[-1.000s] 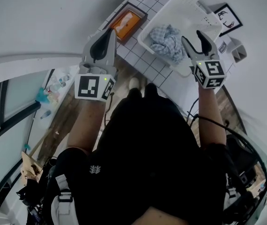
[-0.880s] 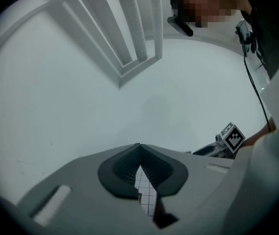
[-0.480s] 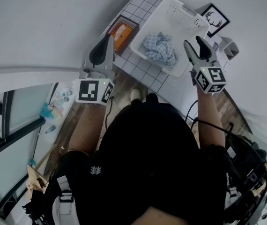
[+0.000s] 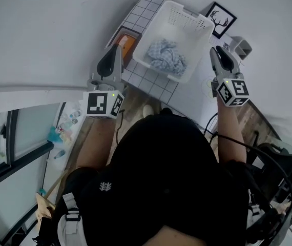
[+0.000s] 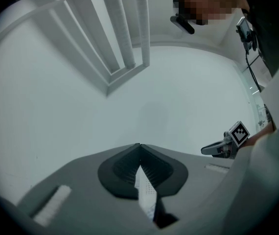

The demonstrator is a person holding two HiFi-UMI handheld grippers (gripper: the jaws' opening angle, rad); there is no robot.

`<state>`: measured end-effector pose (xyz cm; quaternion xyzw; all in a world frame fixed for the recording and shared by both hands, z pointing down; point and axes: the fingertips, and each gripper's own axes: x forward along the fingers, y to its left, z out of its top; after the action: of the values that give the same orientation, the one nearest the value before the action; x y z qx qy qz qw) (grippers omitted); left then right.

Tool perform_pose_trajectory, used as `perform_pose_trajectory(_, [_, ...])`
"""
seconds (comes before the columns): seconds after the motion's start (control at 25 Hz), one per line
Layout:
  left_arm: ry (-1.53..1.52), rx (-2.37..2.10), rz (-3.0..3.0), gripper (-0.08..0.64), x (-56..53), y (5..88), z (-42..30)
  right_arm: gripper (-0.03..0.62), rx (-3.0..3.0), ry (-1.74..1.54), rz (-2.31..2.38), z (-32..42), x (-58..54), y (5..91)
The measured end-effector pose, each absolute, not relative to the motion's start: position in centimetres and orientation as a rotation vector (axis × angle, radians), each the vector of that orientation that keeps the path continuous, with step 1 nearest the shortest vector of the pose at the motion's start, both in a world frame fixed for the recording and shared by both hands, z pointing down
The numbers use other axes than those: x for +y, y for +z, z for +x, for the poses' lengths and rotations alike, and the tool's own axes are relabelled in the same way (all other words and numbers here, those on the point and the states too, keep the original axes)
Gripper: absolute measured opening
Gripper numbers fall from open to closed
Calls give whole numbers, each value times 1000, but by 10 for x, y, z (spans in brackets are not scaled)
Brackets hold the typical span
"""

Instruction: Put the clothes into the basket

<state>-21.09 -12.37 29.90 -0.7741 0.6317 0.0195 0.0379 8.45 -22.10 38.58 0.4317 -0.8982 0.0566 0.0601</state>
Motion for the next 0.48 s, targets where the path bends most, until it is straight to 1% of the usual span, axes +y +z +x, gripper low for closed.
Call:
perform_pose_trajectory(0.2, [45, 1906, -2410, 6, -128, 302, -195, 46, -2730, 278, 1386, 105, -215, 392])
perform_pose_trajectory(0.36, [15, 1881, -2424, 6, -133, 313, -188, 3, -2716, 236, 1422, 113, -210, 394])
perform_pose_trajectory(0.48, [-55, 1872, -2433, 6, -138, 337, -185, 2, -2696, 183, 1459, 119, -206, 397])
